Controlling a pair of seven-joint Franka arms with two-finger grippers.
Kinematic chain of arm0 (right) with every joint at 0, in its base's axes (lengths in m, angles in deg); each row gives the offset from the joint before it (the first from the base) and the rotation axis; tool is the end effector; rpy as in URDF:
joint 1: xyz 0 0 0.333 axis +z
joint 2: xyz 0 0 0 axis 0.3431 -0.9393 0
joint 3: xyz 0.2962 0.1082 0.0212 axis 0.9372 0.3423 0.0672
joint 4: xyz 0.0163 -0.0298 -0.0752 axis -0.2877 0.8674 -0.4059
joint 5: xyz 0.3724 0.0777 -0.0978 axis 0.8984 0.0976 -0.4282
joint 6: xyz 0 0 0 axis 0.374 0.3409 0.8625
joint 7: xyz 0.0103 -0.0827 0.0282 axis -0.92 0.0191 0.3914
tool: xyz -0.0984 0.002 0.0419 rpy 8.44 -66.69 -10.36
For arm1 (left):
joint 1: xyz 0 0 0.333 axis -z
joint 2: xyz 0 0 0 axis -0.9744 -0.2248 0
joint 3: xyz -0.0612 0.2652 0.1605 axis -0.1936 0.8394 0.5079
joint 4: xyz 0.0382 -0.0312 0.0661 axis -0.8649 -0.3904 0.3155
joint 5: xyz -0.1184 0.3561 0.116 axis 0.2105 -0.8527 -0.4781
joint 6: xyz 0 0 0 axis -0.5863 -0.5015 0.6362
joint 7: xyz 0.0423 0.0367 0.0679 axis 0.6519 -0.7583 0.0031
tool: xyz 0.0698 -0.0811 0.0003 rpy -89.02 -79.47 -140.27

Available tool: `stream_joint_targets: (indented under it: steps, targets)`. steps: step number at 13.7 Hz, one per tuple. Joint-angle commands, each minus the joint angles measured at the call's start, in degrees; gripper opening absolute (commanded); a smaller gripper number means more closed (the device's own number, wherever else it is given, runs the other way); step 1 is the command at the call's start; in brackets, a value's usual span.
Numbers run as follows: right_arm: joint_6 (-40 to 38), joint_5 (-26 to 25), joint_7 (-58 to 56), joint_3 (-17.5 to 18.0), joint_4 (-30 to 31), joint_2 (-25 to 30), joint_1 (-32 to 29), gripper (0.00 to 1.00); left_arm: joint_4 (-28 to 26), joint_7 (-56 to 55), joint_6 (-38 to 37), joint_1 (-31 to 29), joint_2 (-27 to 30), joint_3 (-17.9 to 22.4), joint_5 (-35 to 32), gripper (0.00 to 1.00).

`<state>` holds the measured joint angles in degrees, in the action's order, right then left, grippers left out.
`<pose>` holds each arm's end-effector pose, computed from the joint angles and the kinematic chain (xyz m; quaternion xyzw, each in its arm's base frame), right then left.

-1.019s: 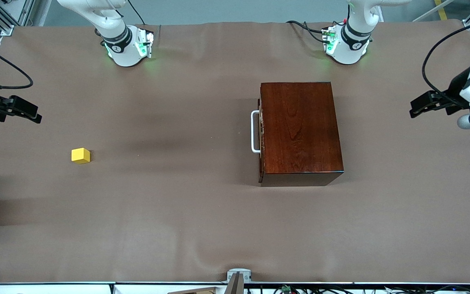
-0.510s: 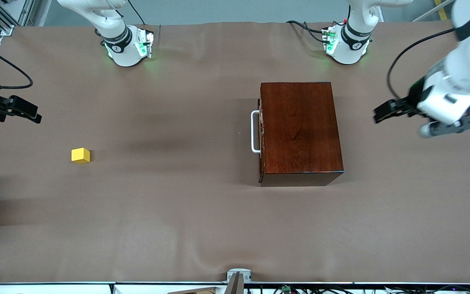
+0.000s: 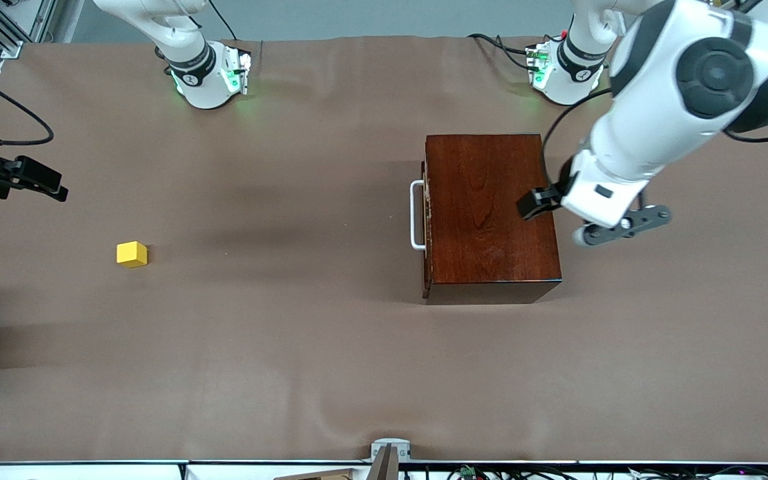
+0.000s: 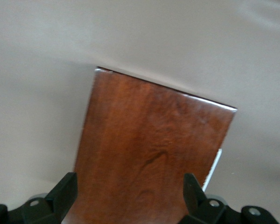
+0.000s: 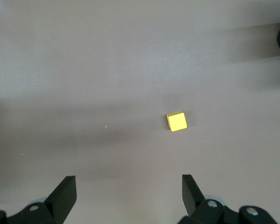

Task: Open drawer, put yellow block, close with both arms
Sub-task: 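Reach the left gripper to the white drawer handle of the cabinet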

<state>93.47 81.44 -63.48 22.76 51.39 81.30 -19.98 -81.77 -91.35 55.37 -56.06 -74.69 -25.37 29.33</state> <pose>0.5746 -0.0096 0.6242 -0.9993 0.0317 0.0179 0.0056 0.5785 -0.2693 0.5580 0.9882 0.1468 -0.0306 0.0318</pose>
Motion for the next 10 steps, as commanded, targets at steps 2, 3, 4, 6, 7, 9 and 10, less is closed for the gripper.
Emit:
stream_joint_targets:
  steps: [2, 3, 4, 6, 7, 9, 10]
  targets:
    - [-0.74, 0.55, -0.66, 0.11, -1.28, -0.52, -0.34, 1.0, 2.13, -7.01, 5.32, 5.58, -3.14, 0.45, 0.69, 1.0]
    - [-0.74, 0.55, -0.66, 0.11, -1.28, -0.52, -0.34, 1.0, 2.83, -9.2, 6.56, 7.33, -4.28, 0.54, 0.52, 1.0]
    - [-0.74, 0.55, -0.66, 0.11, -1.28, -0.52, -0.34, 1.0, 3.62, -10.88, 7.61, 8.83, -5.42, 0.63, 0.43, 1.0]
    - [-0.74, 0.55, -0.66, 0.11, -1.28, -0.52, -0.34, 1.0, 4.51, -12.47, 9.81, 11.73, -7.1, 0.8, 0.25, 1.0]
    - [-0.74, 0.55, -0.66, 0.11, -1.28, -0.52, -0.34, 1.0, 4.51, -12.57, 10.86, 13.14, -7.36, 0.8, -0.01, 1.0]
    - [-0.74, 0.55, -0.66, 0.11, -1.28, -0.52, -0.34, 1.0, 4.77, -12.65, 12.8, 15.95, -8.68, 1.07, -0.62, 1.0]
    - [-0.74, 0.55, -0.66, 0.11, -1.28, -0.52, -0.34, 1.0, 4.86, -12.74, 13.5, 17.36, -9.21, 1.07, -2.37, 1.0]
